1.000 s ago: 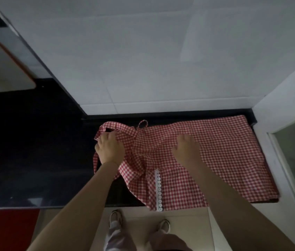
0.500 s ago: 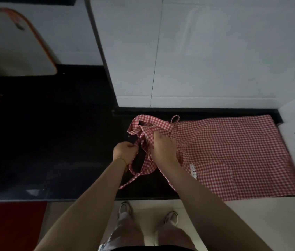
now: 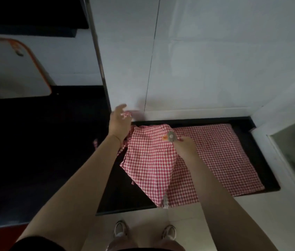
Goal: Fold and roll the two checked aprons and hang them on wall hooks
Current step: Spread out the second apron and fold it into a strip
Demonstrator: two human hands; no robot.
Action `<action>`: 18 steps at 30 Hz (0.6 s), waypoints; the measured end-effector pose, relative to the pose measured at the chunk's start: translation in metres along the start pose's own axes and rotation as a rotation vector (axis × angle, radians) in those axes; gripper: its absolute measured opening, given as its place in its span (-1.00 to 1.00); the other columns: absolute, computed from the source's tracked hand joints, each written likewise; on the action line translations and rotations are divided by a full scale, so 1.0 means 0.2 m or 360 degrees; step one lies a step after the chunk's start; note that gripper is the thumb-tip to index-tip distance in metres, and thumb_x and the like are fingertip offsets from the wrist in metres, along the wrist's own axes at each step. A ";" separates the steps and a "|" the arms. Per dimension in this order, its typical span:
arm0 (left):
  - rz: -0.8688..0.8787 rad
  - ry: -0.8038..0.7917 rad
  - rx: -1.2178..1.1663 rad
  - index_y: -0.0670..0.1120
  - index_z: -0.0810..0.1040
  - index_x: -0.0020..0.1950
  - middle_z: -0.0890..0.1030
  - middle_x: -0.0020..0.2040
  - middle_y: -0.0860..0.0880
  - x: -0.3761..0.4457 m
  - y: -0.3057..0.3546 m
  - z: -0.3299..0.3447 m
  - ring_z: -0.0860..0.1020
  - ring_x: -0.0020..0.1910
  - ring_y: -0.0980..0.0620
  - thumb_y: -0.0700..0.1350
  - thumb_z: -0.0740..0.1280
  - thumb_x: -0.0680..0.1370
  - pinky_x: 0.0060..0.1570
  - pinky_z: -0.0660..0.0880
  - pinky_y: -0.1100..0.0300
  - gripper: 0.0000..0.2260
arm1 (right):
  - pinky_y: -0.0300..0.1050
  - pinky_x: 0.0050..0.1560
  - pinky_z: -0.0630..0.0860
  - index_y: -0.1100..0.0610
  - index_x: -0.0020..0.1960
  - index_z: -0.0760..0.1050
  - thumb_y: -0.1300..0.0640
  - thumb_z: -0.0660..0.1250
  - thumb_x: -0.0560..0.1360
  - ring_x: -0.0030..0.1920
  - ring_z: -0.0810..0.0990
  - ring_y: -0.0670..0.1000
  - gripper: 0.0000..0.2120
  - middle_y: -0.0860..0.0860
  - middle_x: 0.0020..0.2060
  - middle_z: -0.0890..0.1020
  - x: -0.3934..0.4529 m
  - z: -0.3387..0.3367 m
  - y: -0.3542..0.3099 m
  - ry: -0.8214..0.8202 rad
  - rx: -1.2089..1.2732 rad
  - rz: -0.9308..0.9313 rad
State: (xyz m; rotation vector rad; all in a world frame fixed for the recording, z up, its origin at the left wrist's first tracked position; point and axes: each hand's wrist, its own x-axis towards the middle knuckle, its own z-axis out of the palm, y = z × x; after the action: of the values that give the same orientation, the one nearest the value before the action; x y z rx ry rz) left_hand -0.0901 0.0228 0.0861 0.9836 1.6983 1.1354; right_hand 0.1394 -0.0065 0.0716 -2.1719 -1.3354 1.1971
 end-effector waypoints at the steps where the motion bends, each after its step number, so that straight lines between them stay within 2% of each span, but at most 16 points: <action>1: 0.0020 -0.0055 0.0320 -0.07 0.53 0.30 0.56 0.19 0.00 -0.04 -0.03 0.02 0.50 -0.14 0.19 -0.23 0.22 0.61 -0.27 0.39 0.49 -0.72 | -0.09 -0.13 0.47 0.19 -0.21 0.53 -0.15 0.28 0.55 -0.20 0.57 0.07 -0.59 0.06 -0.24 0.61 -0.01 0.00 0.00 -0.0057 0.0055 0.0053; 3: 0.0014 -0.0250 0.0761 -0.11 0.62 0.15 0.58 0.01 0.01 -0.11 -0.11 0.07 0.52 -0.15 0.11 -0.22 0.16 0.62 -0.27 0.38 0.42 -0.74 | -0.11 -0.11 0.52 0.21 -0.07 0.60 -0.14 0.29 0.55 -0.12 0.61 0.08 -0.61 0.08 -0.14 0.65 -0.02 0.02 -0.01 -0.0185 0.0175 0.0167; 4: 0.0000 -0.0331 0.0848 -0.12 0.63 0.12 0.59 0.00 0.00 -0.15 -0.15 0.10 0.53 -0.13 0.07 -0.22 0.15 0.63 -0.24 0.41 0.35 -0.74 | -0.13 -0.13 0.51 0.18 -0.05 0.60 -0.11 0.31 0.56 -0.12 0.61 0.06 -0.66 0.07 -0.11 0.65 -0.02 0.03 -0.01 -0.0236 0.0238 0.0223; 6: -0.0025 -0.0413 0.0978 -0.12 0.63 0.14 0.62 0.07 -0.05 -0.20 -0.21 0.15 0.56 -0.09 0.02 -0.21 0.16 0.62 -0.17 0.48 0.27 -0.74 | -0.12 -0.08 0.50 0.14 -0.07 0.57 -0.03 0.32 0.56 -0.15 0.58 0.02 -0.76 0.07 -0.05 0.64 0.00 0.04 0.01 -0.0272 0.0347 0.0319; 7: -0.0023 -0.0448 0.1055 -0.12 0.62 0.17 0.62 0.14 -0.08 -0.21 -0.23 0.16 0.58 0.00 -0.03 -0.21 0.18 0.62 -0.06 0.51 0.21 -0.75 | -0.11 -0.04 0.50 0.15 -0.01 0.57 -0.03 0.32 0.56 -0.14 0.57 0.02 -0.76 0.08 -0.02 0.63 0.00 0.05 0.02 -0.0266 0.0369 0.0349; 9: -0.0050 -0.0492 0.1148 -0.11 0.54 0.32 0.52 0.33 -0.13 -0.21 -0.28 0.20 0.51 0.25 -0.09 -0.21 0.21 0.60 0.19 0.45 0.14 -0.69 | -0.08 0.05 0.48 0.18 0.19 0.54 -0.11 0.33 0.54 -0.03 0.58 0.05 -0.60 0.08 0.10 0.62 0.02 0.05 0.06 -0.0287 0.0394 0.0340; 12: 0.0001 -0.0510 0.1076 -0.09 0.34 0.49 0.31 0.50 -0.11 -0.22 -0.28 0.26 0.36 0.42 -0.09 -0.25 0.18 0.60 0.34 0.36 0.16 -0.57 | -0.04 0.17 0.40 0.12 0.44 0.36 -0.22 0.38 0.47 0.26 0.50 0.11 -0.33 0.04 0.33 0.48 0.00 0.04 0.11 -0.0341 0.0402 0.0184; 13: 0.0076 -0.0513 0.1071 -0.08 0.32 0.50 0.29 0.51 -0.10 -0.20 -0.27 0.28 0.32 0.45 -0.09 -0.26 0.18 0.60 0.40 0.33 0.11 -0.55 | -0.06 0.14 0.37 0.09 0.46 0.31 -0.20 0.40 0.46 0.27 0.48 0.09 -0.31 0.05 0.35 0.46 0.00 0.05 0.12 -0.0357 0.0391 0.0105; 15: 0.0213 -0.0551 0.1063 -0.02 0.28 0.52 0.27 0.52 -0.06 -0.16 -0.26 0.34 0.25 0.50 -0.07 -0.28 0.18 0.58 0.45 0.29 0.01 -0.50 | -0.14 0.04 0.37 0.03 0.43 0.34 -0.16 0.37 0.50 0.13 0.49 -0.02 -0.42 0.02 0.31 0.50 0.01 0.05 0.14 -0.0393 0.0355 -0.0047; 18: 0.0307 -0.0625 0.1069 0.03 0.31 0.50 0.26 0.51 -0.02 -0.09 -0.22 0.40 0.27 0.48 -0.03 -0.27 0.19 0.60 0.44 0.27 0.12 -0.52 | -0.27 -0.17 0.34 0.01 0.38 0.43 -0.09 0.26 0.59 -0.01 0.50 -0.14 -0.61 -0.13 0.10 0.56 0.01 0.04 0.12 -0.0468 0.0349 -0.0137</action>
State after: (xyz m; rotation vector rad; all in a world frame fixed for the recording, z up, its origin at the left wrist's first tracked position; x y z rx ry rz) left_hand -0.0166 0.0159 0.0293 1.6864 1.6989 0.4162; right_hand 0.1480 -0.0180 0.0493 -1.8208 -1.3203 1.5934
